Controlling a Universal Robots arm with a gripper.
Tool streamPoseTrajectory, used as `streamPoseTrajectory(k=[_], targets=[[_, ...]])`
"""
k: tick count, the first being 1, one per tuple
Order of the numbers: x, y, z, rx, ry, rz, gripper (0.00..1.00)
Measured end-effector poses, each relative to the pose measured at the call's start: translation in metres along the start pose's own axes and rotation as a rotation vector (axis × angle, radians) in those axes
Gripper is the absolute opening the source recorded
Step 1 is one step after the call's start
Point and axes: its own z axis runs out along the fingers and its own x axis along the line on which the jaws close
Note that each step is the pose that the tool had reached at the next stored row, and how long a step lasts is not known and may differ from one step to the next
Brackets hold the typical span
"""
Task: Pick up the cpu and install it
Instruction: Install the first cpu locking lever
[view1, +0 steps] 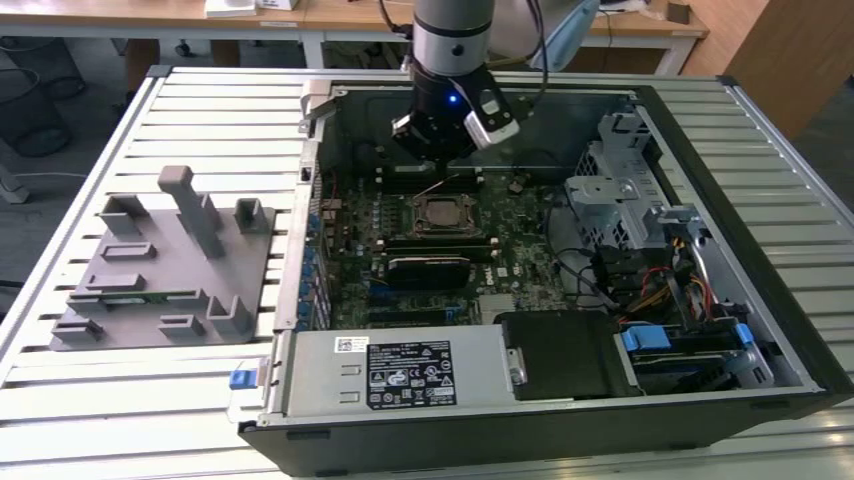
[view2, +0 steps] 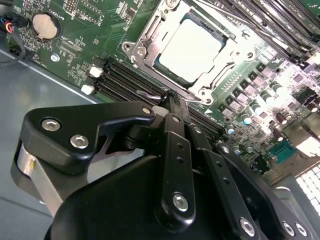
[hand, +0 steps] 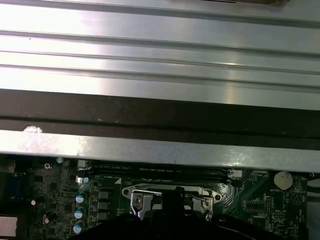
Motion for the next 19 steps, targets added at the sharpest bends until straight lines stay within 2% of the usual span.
streamPoseTrajectory(k=[7,19], targets=[[-0.0012,0.005,0.0033,-0.0002,0.0012,-0.017,0.11],[-0.0065,0.0062,0.0122,0.0012,0.0014,-0.019,0.11]])
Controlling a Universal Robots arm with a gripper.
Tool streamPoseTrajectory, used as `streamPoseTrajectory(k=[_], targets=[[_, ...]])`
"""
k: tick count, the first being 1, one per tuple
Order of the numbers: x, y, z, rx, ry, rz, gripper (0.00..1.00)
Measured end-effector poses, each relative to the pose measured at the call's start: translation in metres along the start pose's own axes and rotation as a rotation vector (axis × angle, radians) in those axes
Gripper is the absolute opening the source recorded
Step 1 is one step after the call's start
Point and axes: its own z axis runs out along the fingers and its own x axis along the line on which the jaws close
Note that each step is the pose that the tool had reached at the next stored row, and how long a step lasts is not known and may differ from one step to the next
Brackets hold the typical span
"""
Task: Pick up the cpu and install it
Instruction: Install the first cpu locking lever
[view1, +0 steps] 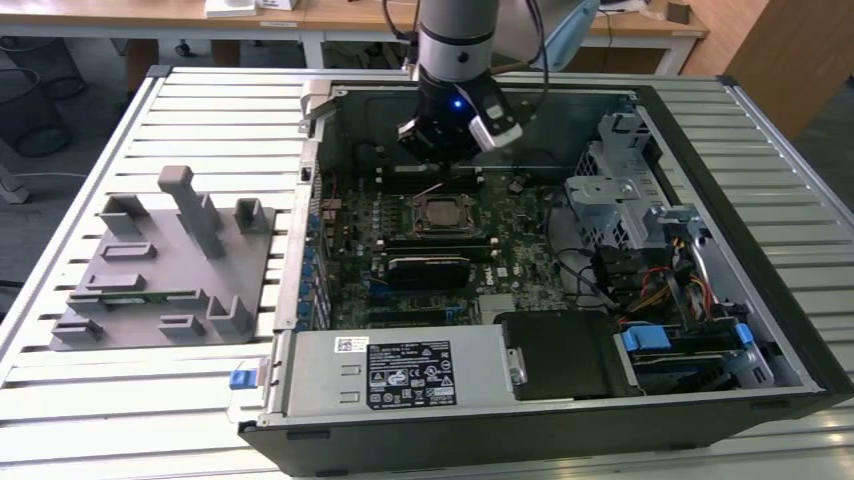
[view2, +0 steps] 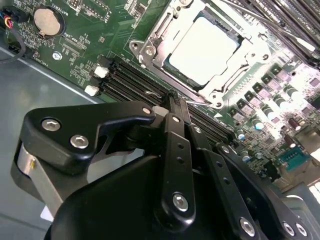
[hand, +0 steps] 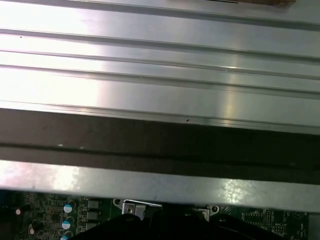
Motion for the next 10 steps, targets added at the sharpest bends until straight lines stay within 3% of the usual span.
streamPoseTrajectory(k=[10], targets=[[-0.0055,0.0001,0.0071,0.002,0.0009,-0.011,0.11]])
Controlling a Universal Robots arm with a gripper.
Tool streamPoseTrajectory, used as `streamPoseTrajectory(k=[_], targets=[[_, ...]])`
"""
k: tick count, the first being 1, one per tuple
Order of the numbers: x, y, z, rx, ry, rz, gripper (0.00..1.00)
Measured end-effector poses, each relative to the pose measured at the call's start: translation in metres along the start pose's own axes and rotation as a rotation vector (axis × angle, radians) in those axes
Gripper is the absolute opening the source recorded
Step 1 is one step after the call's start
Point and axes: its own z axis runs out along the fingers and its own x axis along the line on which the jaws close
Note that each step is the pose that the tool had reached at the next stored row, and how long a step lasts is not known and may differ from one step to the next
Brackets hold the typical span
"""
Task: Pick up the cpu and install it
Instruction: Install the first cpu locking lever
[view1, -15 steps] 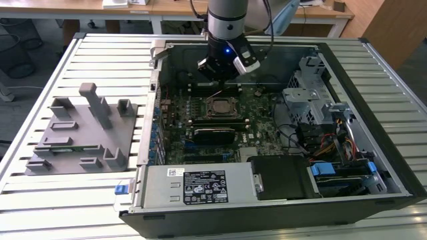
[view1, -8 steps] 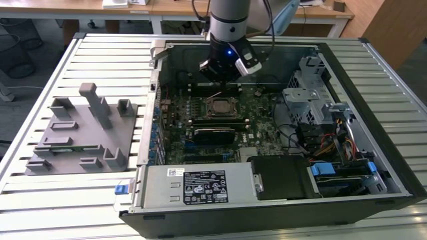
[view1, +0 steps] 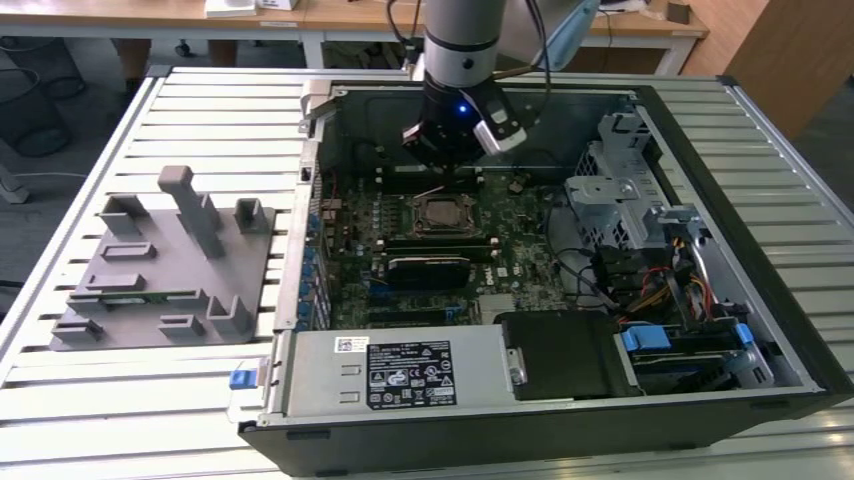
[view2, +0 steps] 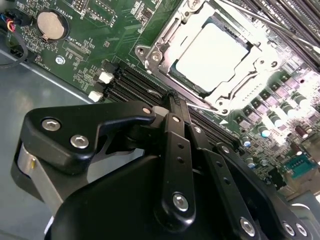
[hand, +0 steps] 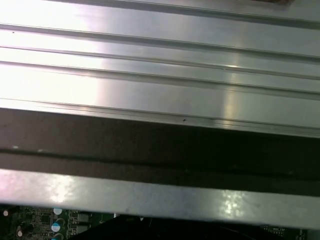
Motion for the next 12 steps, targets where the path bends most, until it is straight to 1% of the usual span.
streamPoseTrajectory(k=[6,12], targets=[[-0.0024,-0.0004,0.0062,0.0004,0.0001,0.0,0.11],[-0.0036,-0.0006,0.0083,0.0004,0.0001,0.0,0.11]])
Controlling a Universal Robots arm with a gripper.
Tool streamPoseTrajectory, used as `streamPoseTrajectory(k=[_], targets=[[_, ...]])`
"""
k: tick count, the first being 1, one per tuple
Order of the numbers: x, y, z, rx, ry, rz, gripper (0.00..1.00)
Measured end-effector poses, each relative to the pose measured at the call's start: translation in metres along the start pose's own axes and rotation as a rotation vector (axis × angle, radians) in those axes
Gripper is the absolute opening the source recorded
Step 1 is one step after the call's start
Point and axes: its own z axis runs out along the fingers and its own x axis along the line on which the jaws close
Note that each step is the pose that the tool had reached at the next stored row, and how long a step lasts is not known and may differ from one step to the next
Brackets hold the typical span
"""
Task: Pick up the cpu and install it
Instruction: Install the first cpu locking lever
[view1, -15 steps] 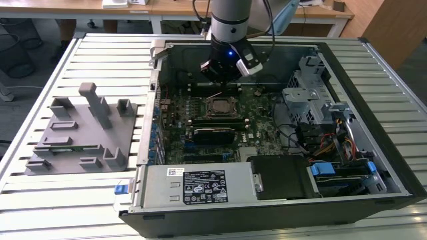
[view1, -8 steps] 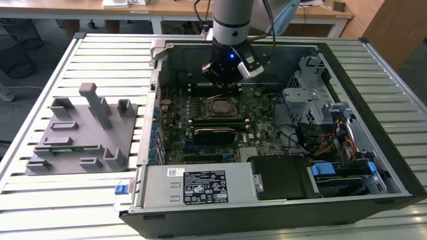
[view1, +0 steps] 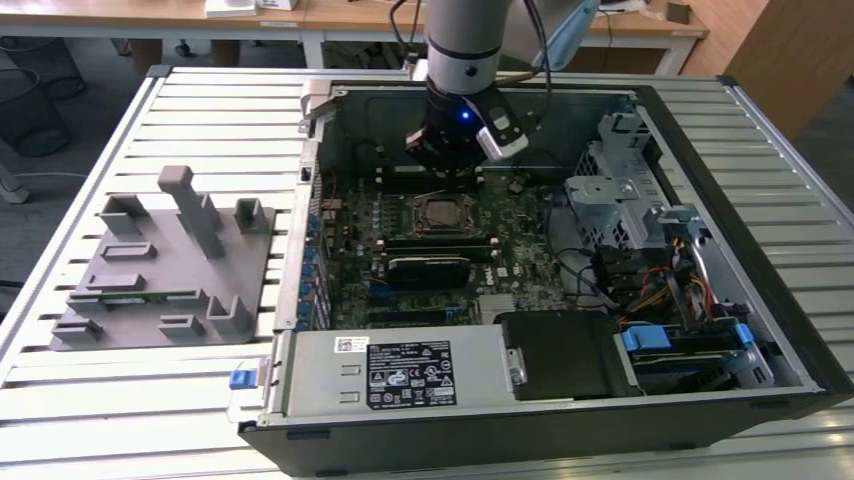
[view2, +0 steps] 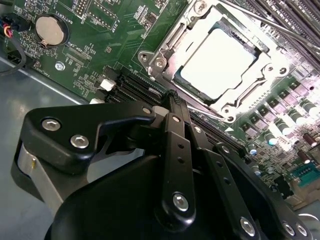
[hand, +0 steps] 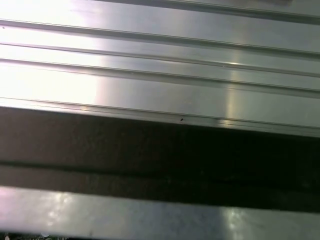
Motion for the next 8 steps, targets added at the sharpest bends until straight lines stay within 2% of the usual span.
streamPoseTrajectory(k=[8], targets=[[-0.0003,-0.0002,0.003,0.0003,-0.0001,0.0,0.11]])
